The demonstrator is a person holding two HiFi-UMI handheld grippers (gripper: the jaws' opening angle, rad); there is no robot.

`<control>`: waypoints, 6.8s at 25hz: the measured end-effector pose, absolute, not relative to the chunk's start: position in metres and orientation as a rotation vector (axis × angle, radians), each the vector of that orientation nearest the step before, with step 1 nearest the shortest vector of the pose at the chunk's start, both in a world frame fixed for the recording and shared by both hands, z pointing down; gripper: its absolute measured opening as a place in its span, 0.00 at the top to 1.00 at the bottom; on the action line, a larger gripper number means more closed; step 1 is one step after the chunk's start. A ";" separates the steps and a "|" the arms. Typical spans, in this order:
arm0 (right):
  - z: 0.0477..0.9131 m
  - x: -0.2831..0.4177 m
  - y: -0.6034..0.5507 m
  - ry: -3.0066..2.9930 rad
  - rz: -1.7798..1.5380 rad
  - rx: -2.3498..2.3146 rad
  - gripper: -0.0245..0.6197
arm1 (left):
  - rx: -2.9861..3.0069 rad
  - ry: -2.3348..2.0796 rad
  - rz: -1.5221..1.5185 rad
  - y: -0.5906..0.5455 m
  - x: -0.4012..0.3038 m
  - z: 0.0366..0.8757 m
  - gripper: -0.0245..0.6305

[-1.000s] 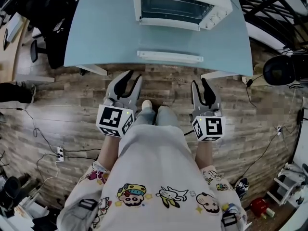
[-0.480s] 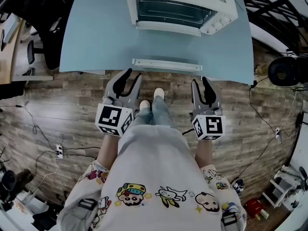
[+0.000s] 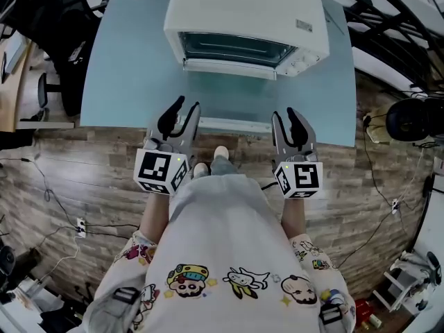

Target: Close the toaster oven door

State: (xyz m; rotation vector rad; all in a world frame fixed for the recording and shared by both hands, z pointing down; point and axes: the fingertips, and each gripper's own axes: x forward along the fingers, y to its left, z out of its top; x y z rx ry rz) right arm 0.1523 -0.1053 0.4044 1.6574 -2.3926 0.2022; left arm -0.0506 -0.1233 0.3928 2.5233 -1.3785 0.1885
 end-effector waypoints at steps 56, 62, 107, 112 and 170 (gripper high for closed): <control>0.454 0.131 -0.109 -2.366 0.325 1.537 0.77 | 2.354 -1.319 0.432 -0.095 -0.076 0.501 0.75; 0.463 0.123 -0.102 -2.360 0.361 1.528 0.77 | 2.297 -1.303 0.499 -0.083 -0.087 0.531 0.74; 0.495 0.130 -0.080 -2.255 0.478 1.532 0.79 | 2.167 -1.219 0.568 -0.093 -0.082 0.620 0.83; 0.491 0.130 -0.081 -2.260 0.470 1.541 0.79 | 2.162 -1.229 0.576 -0.093 -0.083 0.618 0.83; 0.431 0.133 -0.115 -2.465 0.358 1.554 0.94 | 2.301 -1.387 0.394 -0.149 -0.077 0.460 0.83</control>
